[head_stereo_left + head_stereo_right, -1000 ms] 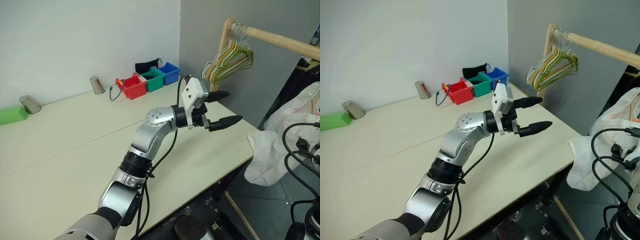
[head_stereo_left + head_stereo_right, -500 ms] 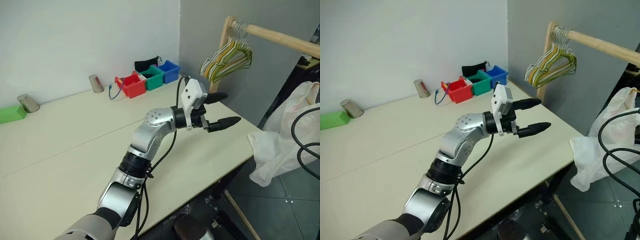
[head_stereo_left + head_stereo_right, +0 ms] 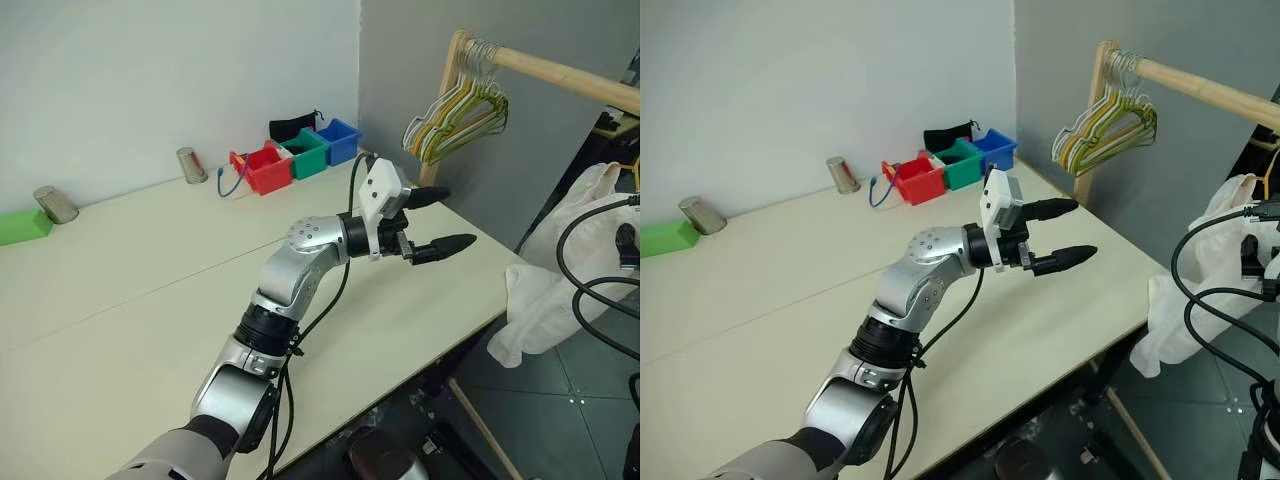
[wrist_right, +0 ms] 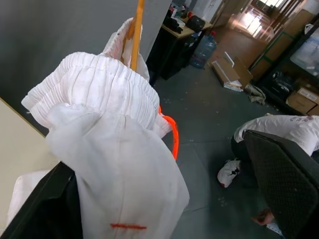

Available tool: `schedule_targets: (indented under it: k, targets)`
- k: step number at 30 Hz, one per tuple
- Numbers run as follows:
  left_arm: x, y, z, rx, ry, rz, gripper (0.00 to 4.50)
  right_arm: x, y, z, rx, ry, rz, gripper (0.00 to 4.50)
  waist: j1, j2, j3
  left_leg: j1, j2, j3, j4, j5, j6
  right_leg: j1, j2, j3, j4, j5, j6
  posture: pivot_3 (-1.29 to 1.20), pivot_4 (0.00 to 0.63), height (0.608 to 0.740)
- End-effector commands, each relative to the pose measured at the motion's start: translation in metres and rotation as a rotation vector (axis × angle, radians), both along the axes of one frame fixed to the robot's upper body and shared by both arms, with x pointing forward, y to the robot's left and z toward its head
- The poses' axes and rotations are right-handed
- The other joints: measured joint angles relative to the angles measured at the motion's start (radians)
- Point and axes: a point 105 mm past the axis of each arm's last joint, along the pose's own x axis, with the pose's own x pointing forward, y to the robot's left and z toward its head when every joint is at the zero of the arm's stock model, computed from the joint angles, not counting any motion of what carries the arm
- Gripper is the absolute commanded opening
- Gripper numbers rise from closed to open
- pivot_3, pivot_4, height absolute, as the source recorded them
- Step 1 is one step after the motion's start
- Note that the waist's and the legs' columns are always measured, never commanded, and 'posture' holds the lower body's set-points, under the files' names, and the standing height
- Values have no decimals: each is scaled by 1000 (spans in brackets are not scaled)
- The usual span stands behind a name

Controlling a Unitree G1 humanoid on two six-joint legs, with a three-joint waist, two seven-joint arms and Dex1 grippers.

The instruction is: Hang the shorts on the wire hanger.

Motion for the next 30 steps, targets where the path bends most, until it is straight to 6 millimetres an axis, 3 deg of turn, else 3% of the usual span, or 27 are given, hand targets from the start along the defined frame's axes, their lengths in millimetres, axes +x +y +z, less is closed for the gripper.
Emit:
schedule_targets:
  k: [1,5,12,21,23,25,30]
  targets:
    - [-5,4,9,-14,-28,-9,4500,-8,12,-14,80,-52,22,4482,0,-1,1,0,0,0,0,0,0,0,0,0,0,0,0,-516,55,740]
    - [-4,6,7,-8,-19,-8,4500,-15,28,-30,115,-53,58,4482,1,0,2,-1,2,0,0,0,-1,-1,2,2,0,0,0,-530,66,740]
    - [-6,8,5,-3,-9,-28,4500,-26,43,-42,101,-36,100,4482,-2,-3,4,-1,2,3,0,-1,-2,-2,2,4,0,1,2,-539,70,740]
    - [0,18,3,6,-2,14,4500,-23,53,-4,-89,-31,240,4482,-6,-9,11,-1,2,7,0,-2,-3,-3,2,6,-2,1,3,-553,72,740]
    - [10,30,4,-2,5,93,4500,-6,72,15,-108,-88,328,4482,-10,-11,13,-1,2,7,0,-2,-3,-3,3,6,-3,1,3,-547,68,740]
    - [23,45,0,15,29,200,4500,12,94,21,-75,-89,430,4482,-21,-10,15,0,2,8,0,-2,-3,-3,3,10,-3,2,4,-547,68,740]
    - [51,90,-19,70,49,518,4500,44,120,-4,95,-23,472,4482,6,-13,16,-3,4,5,0,-2,-3,-3,7,10,-4,3,6,-383,51,740]
